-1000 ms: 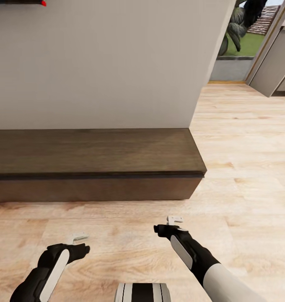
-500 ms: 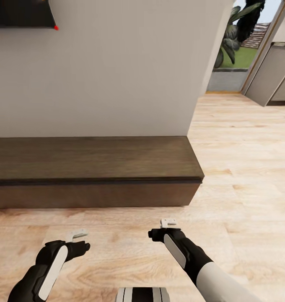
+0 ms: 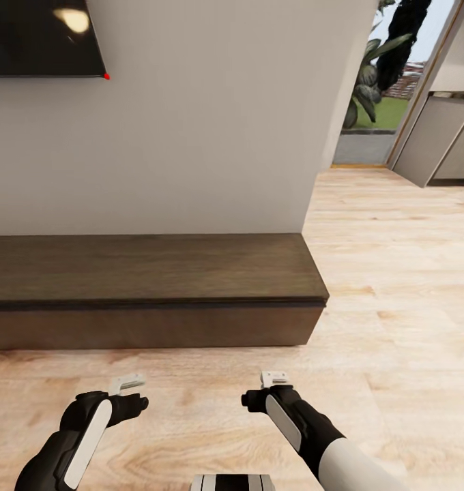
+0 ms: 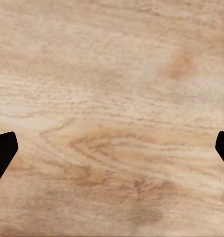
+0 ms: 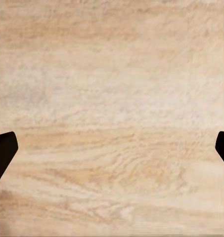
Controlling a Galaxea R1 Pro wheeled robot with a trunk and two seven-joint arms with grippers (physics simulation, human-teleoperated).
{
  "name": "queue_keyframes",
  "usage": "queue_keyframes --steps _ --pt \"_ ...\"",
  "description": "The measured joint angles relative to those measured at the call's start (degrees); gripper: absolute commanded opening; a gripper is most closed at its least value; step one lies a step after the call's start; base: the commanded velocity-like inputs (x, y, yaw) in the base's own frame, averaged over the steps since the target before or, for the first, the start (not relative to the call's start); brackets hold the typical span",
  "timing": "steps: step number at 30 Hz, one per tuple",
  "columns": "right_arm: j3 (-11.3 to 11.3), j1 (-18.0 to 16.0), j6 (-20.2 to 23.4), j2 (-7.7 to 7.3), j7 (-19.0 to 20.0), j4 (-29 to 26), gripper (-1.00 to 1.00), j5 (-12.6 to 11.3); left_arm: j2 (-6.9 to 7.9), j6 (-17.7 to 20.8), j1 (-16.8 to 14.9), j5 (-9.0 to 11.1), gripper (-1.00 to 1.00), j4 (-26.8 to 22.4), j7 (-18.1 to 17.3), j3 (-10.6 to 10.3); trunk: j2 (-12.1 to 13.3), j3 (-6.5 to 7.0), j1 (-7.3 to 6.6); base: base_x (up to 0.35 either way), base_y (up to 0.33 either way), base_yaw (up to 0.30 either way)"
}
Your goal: Place each of the two pumpkins and all three candles from the living room inside a cabinet in the living room (use any cabinet), then make sure every cabinet is closed, and position the cauldron so it is next to a table in the living room.
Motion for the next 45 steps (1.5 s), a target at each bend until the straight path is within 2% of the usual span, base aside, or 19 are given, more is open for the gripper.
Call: queue_keyframes --steps 11,35,39,45 --pt "0.01 0.02 0.02 0.10 0.07 0.19 1.00 -0.25 0.03 0.00 0.00 0.00 1.00 0.01 0.00 -0.01 0.25 2.43 -0.34 0.000 0.000 0.000" --pt "-0.16 0.02 0.11 0.16 0.11 0.09 1.00 -0.36 -0.07 -0.18 0.00 -0.01 1.00 0.94 0.27 -0.16 9.87 6.74 -5.60 0.000 0.000 0.000" --pt "-0.22 0.02 0.11 0.16 0.15 0.10 1.00 -0.37 -0.07 -0.46 0.00 -0.03 1.00 2.44 0.34 -1.44 11.48 7.45 -6.48 0.000 0.000 0.000" --pt "-0.37 0.02 0.07 0.16 0.17 0.15 1.00 -0.38 -0.06 -0.67 0.00 -0.13 1.00 4.82 0.41 -1.97 13.88 8.53 -7.80 0.000 0.000 0.000"
